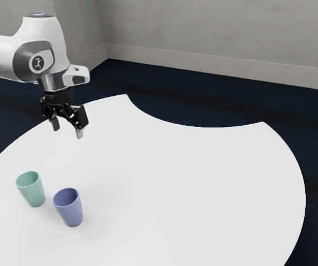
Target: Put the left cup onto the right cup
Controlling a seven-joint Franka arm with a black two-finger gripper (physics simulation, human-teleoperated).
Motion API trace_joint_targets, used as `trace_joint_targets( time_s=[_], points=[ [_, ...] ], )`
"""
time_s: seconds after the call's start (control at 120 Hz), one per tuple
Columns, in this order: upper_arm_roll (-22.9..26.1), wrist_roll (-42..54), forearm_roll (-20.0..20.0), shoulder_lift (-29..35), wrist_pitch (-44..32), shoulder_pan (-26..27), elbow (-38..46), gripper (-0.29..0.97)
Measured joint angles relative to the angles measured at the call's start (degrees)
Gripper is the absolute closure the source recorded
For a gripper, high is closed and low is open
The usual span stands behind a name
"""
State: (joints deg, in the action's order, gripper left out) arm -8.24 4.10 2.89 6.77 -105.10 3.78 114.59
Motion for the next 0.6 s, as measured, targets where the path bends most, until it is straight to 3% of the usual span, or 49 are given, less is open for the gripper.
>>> trace_joint_targets(
  time_s=[0.6],
  points=[
    [-3.82,0.02,1.65,6.07,-3.11,-0.97,8.63,0.0]
  ],
)
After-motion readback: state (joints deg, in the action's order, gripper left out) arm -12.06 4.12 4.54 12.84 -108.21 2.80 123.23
